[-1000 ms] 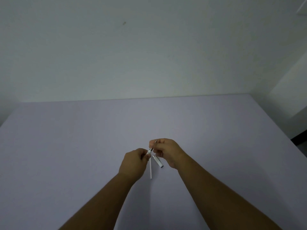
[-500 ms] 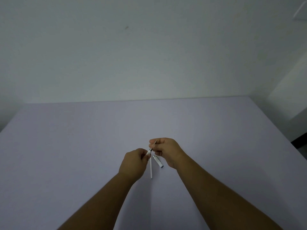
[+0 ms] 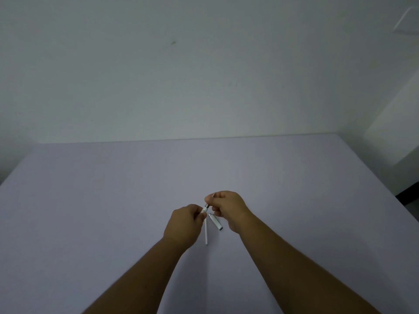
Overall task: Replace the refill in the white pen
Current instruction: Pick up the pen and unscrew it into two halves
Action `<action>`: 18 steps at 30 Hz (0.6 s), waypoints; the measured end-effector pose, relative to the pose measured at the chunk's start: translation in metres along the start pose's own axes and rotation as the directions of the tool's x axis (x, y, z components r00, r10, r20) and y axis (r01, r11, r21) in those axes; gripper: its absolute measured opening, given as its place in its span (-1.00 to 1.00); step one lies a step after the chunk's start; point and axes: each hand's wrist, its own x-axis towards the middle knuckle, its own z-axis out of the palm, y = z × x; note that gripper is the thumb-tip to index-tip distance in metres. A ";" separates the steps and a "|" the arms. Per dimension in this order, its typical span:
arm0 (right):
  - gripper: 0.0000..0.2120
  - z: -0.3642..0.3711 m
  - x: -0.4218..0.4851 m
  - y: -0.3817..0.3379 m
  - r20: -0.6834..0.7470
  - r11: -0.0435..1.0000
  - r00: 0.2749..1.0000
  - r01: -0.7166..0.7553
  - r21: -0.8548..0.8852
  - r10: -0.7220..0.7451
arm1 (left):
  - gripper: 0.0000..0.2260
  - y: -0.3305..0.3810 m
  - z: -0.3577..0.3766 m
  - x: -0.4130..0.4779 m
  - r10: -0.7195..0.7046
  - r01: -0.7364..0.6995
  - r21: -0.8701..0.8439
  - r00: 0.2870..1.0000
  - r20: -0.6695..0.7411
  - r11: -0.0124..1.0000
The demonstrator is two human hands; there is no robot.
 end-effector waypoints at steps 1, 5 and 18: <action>-0.91 -0.001 0.001 0.000 0.024 1.000 1.000 0.007 0.023 -0.008 | -0.80 0.000 0.000 0.000 0.000 0.000 0.003 1.000 -0.001 1.000; -0.95 -0.001 -0.002 -0.002 0.004 0.999 1.000 -0.014 0.036 0.014 | -0.80 -0.001 0.001 -0.001 -0.008 0.008 -0.002 1.000 -0.008 1.000; -0.94 0.000 -0.004 0.000 -0.016 0.999 1.000 0.025 0.034 -0.024 | -0.80 0.003 0.001 0.000 -0.006 0.006 0.006 1.000 -0.006 1.000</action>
